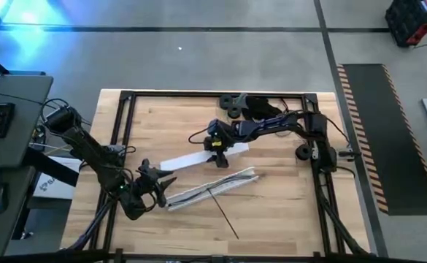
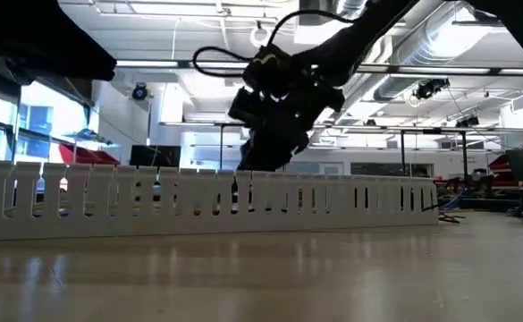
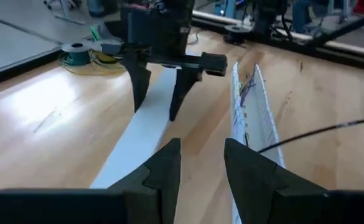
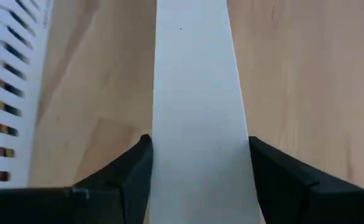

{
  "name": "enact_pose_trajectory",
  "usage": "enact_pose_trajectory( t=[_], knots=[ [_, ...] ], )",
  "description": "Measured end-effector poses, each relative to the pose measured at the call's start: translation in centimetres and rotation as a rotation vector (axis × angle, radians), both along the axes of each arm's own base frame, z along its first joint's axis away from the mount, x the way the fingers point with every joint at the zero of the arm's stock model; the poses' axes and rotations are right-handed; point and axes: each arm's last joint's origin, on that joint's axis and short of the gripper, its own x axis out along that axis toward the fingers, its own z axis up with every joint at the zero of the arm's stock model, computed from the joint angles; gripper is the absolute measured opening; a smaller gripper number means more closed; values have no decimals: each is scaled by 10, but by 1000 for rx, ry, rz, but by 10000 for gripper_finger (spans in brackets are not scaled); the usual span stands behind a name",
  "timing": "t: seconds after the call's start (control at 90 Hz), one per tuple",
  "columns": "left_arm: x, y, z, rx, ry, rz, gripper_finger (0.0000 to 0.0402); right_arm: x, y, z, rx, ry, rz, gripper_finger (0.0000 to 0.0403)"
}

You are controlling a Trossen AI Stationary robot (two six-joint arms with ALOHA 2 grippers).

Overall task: Ziptie cables
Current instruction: Close the white cable duct

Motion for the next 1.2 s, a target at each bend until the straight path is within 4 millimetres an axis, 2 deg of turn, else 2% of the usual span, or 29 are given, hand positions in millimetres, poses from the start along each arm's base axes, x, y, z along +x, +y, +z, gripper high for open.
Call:
enact_pose_trajectory(
  t=[0.244, 0.444, 0.633, 0.833, 0.989, 1.2],
  knots=[
    [-13, 0, 19, 15, -99, 2, 108, -6, 8, 17, -17, 0, 61, 206],
    [-27, 3, 40, 30, -164, -15, 108, -16, 45, 37, -11, -12, 160, 206],
    [-35, 5, 49, 39, -180, -38, 108, -43, 76, 36, 24, -83, 138, 206],
    [-34, 4, 48, -4, -143, -93, 108, -48, 104, 29, -20, -132, 154, 206],
    [-32, 2, 46, -148, -94, -171, 97, -49, 109, 27, -45, -119, 146, 206],
    [-32, 0, 44, -204, -47, -233, 67, -45, 111, 26, -6, -154, 157, 205]
  ],
)
